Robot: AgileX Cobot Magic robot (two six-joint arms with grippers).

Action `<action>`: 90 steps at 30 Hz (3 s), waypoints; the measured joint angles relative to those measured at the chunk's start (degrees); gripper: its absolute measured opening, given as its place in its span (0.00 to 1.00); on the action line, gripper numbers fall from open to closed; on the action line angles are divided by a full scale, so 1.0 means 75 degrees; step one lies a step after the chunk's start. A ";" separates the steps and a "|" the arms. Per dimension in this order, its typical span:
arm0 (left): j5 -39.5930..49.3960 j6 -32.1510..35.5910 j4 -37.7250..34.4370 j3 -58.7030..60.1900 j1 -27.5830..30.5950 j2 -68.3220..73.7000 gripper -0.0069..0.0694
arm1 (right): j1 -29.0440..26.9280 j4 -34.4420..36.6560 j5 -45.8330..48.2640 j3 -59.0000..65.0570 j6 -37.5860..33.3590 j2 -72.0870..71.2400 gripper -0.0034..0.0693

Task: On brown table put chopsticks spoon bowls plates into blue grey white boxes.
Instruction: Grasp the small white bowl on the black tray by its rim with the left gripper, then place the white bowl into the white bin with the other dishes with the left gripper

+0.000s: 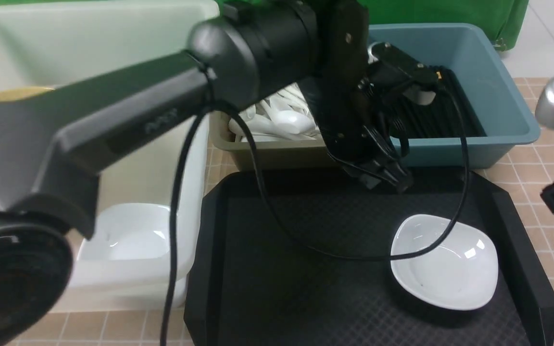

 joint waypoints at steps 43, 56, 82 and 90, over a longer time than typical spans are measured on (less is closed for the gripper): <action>-0.0113 0.1906 -0.3385 -0.0603 0.1434 0.0651 0.10 | 0.0000 -0.0217 -0.2162 0.0344 -0.0605 0.0001 0.24; 0.1445 0.1531 -0.2569 -0.0097 0.4859 -0.2729 0.10 | 0.0316 0.2062 -0.2237 -0.1623 -0.2915 0.1516 0.24; 0.0011 0.2915 -0.2602 0.4996 0.6977 -0.4495 0.10 | 0.1698 0.2384 -0.2113 -0.3261 -0.3948 0.3586 0.10; 0.0143 0.3130 -0.2602 0.5024 0.6977 -0.3897 0.10 | 0.1698 0.2378 -0.2069 -0.3261 -0.3948 0.3586 0.10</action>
